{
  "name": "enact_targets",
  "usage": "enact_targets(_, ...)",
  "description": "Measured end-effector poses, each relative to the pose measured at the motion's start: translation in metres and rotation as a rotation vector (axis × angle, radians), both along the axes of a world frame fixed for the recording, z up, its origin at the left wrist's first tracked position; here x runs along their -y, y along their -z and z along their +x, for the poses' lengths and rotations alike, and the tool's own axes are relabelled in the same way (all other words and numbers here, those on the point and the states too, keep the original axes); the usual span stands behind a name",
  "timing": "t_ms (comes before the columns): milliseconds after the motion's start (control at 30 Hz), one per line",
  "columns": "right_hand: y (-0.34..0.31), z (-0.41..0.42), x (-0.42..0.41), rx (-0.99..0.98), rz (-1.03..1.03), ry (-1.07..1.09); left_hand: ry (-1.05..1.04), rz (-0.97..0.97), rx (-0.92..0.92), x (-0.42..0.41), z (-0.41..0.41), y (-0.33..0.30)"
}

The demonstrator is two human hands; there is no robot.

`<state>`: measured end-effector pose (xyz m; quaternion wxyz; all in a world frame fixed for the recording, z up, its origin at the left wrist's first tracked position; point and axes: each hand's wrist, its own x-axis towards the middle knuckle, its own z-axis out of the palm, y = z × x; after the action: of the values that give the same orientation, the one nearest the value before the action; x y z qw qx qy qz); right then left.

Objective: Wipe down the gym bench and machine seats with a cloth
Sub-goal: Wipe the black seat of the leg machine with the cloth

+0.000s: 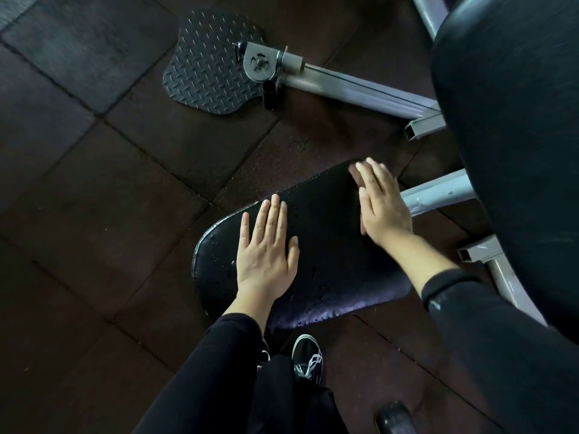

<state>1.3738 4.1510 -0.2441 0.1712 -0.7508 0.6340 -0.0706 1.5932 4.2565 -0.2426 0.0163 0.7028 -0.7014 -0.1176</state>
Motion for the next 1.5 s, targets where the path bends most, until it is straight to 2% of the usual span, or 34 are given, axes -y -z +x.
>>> enact_targets(67,-0.001,0.001,-0.030,-0.043,-0.034,0.006,0.004,-0.005,0.004,0.000,-0.001,0.000)
enact_targets(200,-0.004,0.035,-0.063,-0.115,-0.070,-0.121,0.006,-0.007,0.004,0.001,-0.002,0.000)
enact_targets(400,-0.004,0.071,0.012,-0.138,0.038,-0.273,0.003,0.004,0.007,0.002,-0.002,0.000)
enact_targets(533,-0.001,0.043,0.040,-0.135,0.049,-0.168,0.015,0.017,0.002,0.002,0.000,0.000)
enact_targets(700,-0.003,0.008,-0.013,-0.095,0.012,0.015,0.004,0.000,0.003,0.001,0.000,0.000)
enact_targets(867,-0.009,0.046,-0.063,-0.151,0.013,-0.114,0.006,-0.008,0.003,0.002,-0.001,0.001)
enact_targets(1067,-0.010,0.083,0.011,-0.201,0.093,-0.227,0.013,0.008,0.001,0.003,0.000,0.001)
enact_targets(1233,-0.008,0.047,0.039,-0.138,0.088,-0.032,0.020,0.011,0.002,0.002,0.001,0.001)
enact_targets(1367,-0.003,0.013,-0.010,-0.045,0.056,0.166,0.030,0.031,-0.015,0.003,0.002,-0.001)
enact_targets(1500,-0.005,0.016,-0.076,-0.122,-0.018,0.132,0.056,0.027,-0.067,-0.001,0.007,-0.006)
